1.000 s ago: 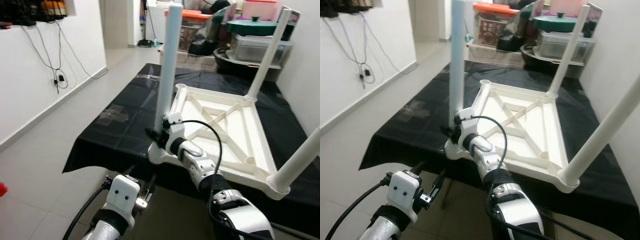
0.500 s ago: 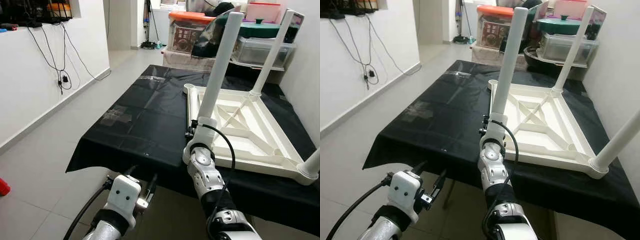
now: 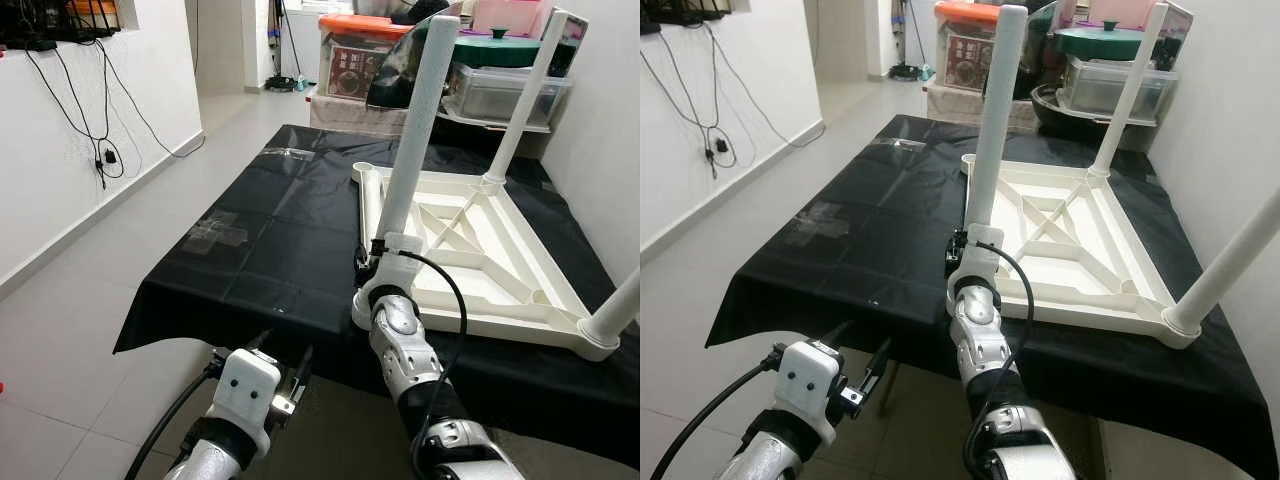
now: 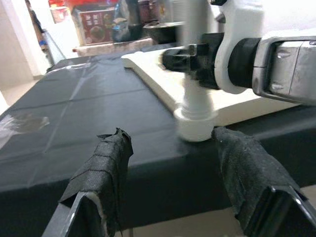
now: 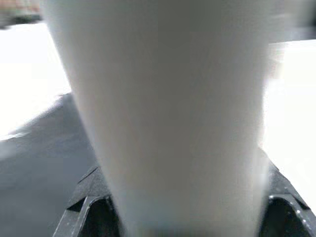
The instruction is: Building children table
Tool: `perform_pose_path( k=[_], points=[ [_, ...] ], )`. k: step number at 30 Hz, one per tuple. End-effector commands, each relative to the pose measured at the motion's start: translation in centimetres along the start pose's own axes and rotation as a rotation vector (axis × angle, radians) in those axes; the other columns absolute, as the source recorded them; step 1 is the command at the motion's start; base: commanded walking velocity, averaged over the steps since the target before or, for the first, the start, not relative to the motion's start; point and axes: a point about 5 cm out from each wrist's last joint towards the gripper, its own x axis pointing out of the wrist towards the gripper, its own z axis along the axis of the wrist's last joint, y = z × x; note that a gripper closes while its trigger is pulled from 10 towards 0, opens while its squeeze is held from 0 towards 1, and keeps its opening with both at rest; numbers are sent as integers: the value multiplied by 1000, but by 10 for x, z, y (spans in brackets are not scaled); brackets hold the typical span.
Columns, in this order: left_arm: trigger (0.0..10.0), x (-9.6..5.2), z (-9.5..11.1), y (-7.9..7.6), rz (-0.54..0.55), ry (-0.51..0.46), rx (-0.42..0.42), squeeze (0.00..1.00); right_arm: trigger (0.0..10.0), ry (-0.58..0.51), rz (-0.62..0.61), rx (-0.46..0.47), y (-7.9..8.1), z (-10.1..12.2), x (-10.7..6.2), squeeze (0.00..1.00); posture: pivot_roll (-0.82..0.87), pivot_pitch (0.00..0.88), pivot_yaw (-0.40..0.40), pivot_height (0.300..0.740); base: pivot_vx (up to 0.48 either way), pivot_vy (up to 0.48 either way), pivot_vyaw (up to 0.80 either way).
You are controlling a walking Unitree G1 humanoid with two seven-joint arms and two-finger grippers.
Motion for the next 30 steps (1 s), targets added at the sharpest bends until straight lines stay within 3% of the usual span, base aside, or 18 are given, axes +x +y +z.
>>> perform_pose_path(
  k=[1, 2, 3, 4, 5, 8, 12, 15, 20, 21, 22, 24, 26, 27, 28, 29, 30],
  points=[
    [10000, -1, -3, -1, -8, 10, 3, 0, 10000, 114, 495, 36, 16, -1, -3, 0, 145, 0, -83, 740, 0, 0, 0],
    [10000, -1, -3, -1, -8, 10, 3, 0, 10000, 114, 495, 36, 16, -1, -3, 0, 145, 0, -83, 740, 0, 0, 0],
    [10000, -2, -3, -2, -10, 11, 4, 0, 10000, 154, 674, 39, 18, 3, -7, 0, 148, 0, -85, 740, 0, 0, 0],
    [10000, -2, -3, -2, -10, 11, 4, 0, 10000, 154, 674, 39, 18, 3, -7, 0, 148, 0, -85, 740, 0, 0, 0],
    [10000, -2, -3, -2, -11, 11, 4, 0, 10000, 177, 750, 20, 21, 5, -8, 0, 148, 0, -86, 740, 0, 0, 0],
    [10000, -2, -3, -2, -8, 10, 8, 0, 10000, 171, 730, -64, 29, 10, 1, 0, 159, 0, -92, 740, 0, 0, 0],
    [10000, -3, -3, -2, -8, 10, 8, 0, 10000, 161, 753, -56, 32, 11, 2, 0, 159, 0, -92, 740, 0, 0, 0],
    [10000, -4, -3, -3, -8, 11, 6, 0, 10000, 166, 863, -46, 38, 10, -3, 0, 154, 0, -91, 740, 0, 0, 0],
    [10000, -4, -3, -3, -9, 13, 5, 0, 10000, 171, 829, -73, 38, 8, 0, 0, 152, 0, -88, 740, 0, 0, 0],
    [10000, -4, -3, -4, -10, 12, 5, 0, 0, 171, 762, -102, 34, 6, 2, 0, 153, 0, -93, 740, 0, 0, 0],
    [10000, -4, -3, -4, -10, 12, 5, 0, 0, 171, 762, -102, 34, 6, 2, 0, 153, 0, -93, 740, 0, 0, 0],
    [10000, -4, -3, -4, -11, 12, 7, 0, 0, 163, 563, -118, 24, 5, 9, 0, 152, 0, -96, 740, 0, 0, 0],
    [10000, -4, -3, -4, -11, 12, 7, 0, 0, 163, 563, -118, 24, 5, 9, 0, 152, 0, -96, 740, 0, 0, 0],
    [10000, -3, -3, -4, -11, 11, 8, 0, 0, 141, 455, -117, 18, 6, 12, 0, 153, 0, -95, 740, 0, 0, 0],
    [10000, -3, -3, -4, -11, 11, 8, 0, 0, 141, 455, -117, 18, 6, 12, 0, 153, 0, -95, 740, 0, 0, 0],
    [10000, -3, -3, -4, -12, 11, 8, 0, 0, 109, 283, -78, 8, 7, 14, 0, 145, 0, -90, 740, 0, 0, 0],
    [10000, -3, -3, -4, -12, 11, 8, 0, 0, 109, 283, -78, 8, 7, 14, 0, 145, 0, -90, 740, 0, 0, 0]
  ],
)
